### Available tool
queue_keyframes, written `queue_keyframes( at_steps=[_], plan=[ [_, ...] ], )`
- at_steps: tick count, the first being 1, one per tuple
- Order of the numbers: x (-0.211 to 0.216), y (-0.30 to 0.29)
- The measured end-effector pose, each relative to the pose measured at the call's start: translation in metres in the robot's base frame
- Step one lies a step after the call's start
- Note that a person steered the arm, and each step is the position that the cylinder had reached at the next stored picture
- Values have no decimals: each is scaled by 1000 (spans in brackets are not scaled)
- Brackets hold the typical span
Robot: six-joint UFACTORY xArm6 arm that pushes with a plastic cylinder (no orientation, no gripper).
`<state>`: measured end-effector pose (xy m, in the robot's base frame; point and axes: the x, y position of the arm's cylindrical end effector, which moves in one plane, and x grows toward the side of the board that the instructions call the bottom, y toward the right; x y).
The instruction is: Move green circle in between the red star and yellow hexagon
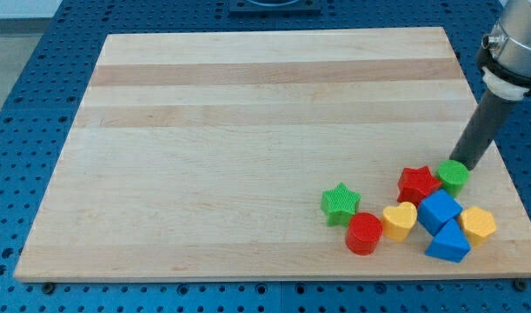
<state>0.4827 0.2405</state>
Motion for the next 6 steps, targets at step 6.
queue_keyframes(
  at_steps=[6],
  plan=[
    [23,-15]
  ],
)
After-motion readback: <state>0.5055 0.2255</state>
